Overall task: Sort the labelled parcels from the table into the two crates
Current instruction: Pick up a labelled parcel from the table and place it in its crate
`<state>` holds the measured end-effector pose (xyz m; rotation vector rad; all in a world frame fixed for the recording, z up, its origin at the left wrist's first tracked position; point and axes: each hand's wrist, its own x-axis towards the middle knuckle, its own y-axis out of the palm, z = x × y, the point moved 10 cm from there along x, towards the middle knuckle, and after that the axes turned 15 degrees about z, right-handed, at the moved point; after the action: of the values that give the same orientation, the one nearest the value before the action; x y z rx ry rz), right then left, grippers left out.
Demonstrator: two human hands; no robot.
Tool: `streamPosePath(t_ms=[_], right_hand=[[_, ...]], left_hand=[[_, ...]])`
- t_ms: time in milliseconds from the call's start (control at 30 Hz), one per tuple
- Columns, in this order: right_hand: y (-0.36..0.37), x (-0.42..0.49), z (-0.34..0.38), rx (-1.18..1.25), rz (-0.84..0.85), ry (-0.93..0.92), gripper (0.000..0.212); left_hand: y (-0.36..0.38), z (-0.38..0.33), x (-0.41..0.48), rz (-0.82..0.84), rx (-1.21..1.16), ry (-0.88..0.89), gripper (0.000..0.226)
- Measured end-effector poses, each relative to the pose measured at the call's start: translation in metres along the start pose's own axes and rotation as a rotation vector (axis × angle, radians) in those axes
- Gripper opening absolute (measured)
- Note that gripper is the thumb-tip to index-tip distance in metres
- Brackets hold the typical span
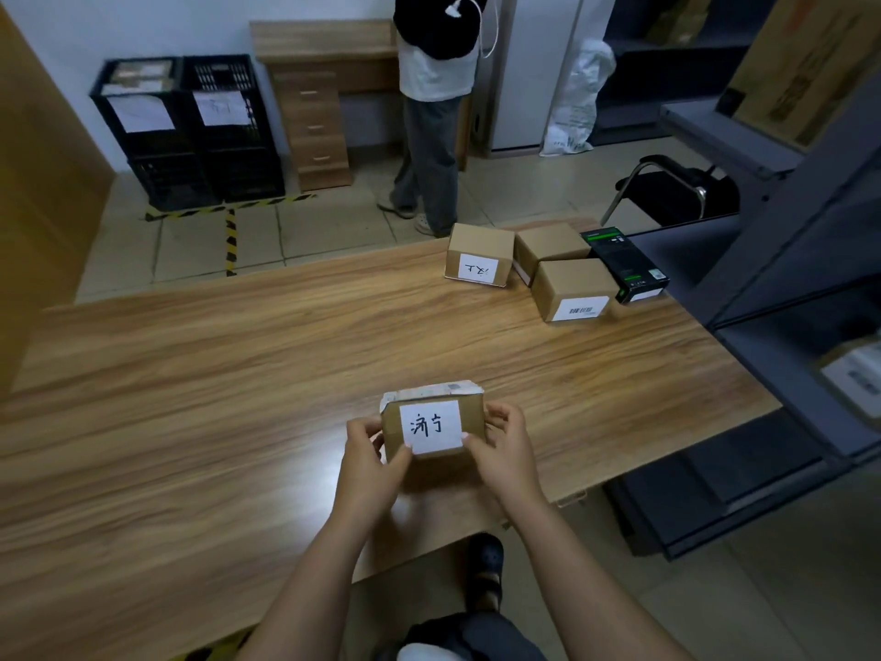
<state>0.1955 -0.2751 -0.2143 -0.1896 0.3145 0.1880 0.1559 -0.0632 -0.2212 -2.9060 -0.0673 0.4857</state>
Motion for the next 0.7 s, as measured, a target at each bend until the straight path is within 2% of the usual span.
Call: streamPosePath(t_ms=[67, 133, 300, 400, 533, 700], right_hand=[[0.007, -0.004, -0.002, -0.025, 0.049, -0.002, 0.068], [0.011, -0.006, -0.006, -0.066, 0.071, -0.003, 0.072], [0.014, -0.012, -0.009, -0.037, 0.085, -0.004, 0.052], [0.018, -0.014, -0.013, -0.055, 0.102, 0.017, 0.047], [0.020, -0.017, -0.016, -0.096, 0.108, 0.027, 0.046], [0.017, -0.016, -0.021, -0.094, 0.131, 0.056, 0.057]], left_hand=[[-0.001, 0.008, -0.004, 0.010, 0.027, -0.031, 0.057], [-0.001, 0.009, -0.009, 0.029, 0.091, -0.032, 0.073], [0.001, 0.013, -0.015, 0.072, 0.132, -0.010, 0.066], [0.004, 0.016, -0.020, 0.097, 0.159, -0.027, 0.069], [0.009, 0.009, -0.025, 0.118, 0.185, 0.007, 0.078], [0.011, 0.000, -0.028, 0.095, 0.193, 0.044, 0.072]])
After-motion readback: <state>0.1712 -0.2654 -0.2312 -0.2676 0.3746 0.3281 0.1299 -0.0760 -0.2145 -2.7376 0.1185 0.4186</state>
